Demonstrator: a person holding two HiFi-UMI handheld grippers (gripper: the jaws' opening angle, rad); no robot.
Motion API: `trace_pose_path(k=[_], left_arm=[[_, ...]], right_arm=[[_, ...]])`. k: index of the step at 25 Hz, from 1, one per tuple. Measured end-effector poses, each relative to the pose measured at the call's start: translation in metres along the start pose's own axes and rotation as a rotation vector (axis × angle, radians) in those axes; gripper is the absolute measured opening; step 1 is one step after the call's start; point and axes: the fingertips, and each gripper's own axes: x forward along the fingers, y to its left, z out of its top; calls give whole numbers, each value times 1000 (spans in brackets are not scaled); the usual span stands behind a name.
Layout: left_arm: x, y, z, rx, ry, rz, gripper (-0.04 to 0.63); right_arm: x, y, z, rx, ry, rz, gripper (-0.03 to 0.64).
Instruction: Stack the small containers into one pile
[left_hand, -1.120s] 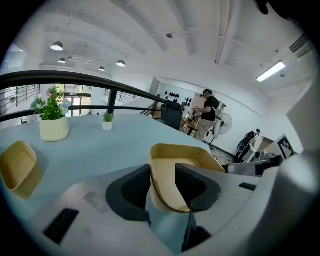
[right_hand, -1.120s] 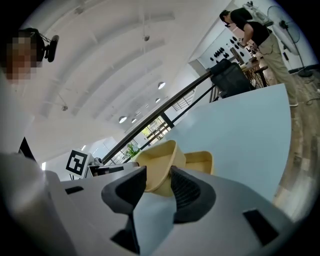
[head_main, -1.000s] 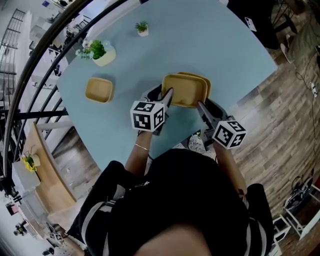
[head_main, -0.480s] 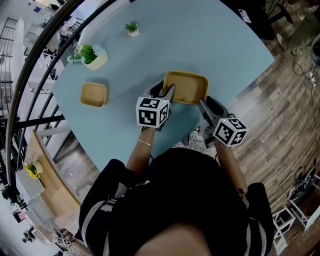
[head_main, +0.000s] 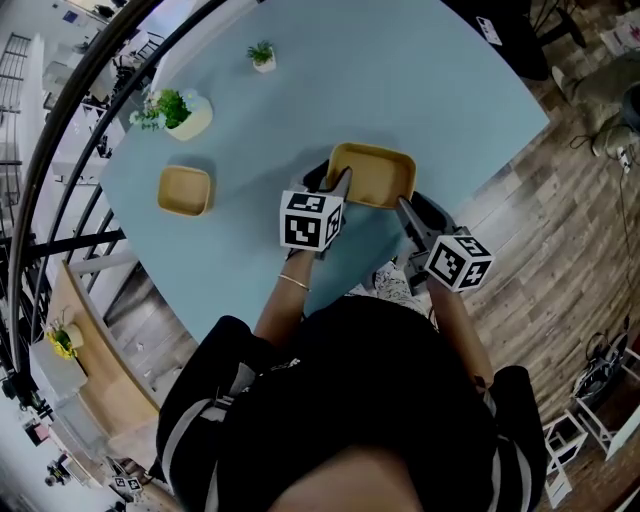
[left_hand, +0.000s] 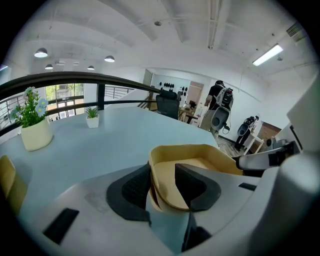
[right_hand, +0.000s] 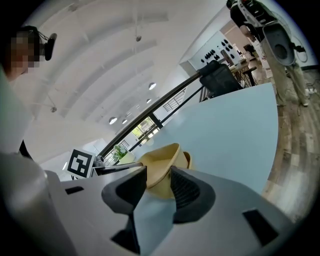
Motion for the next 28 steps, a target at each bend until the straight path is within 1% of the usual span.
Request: trace_pose_path(k=[10,21,25,28], left_arm=[[8,0,3,-11,-18,0,150],[14,2,-9,20,33,4,150],[15,2,-11,12,40,-1,150],[12,8,-13,7,44,14,150]], right_arm=[[5,-8,0,4,9,-15,150],[8,-13,-6,-1,36,-20,155],[10,-12,-9,-13,53,-14,198],[12,-11,-11,-17,61,-21,216]])
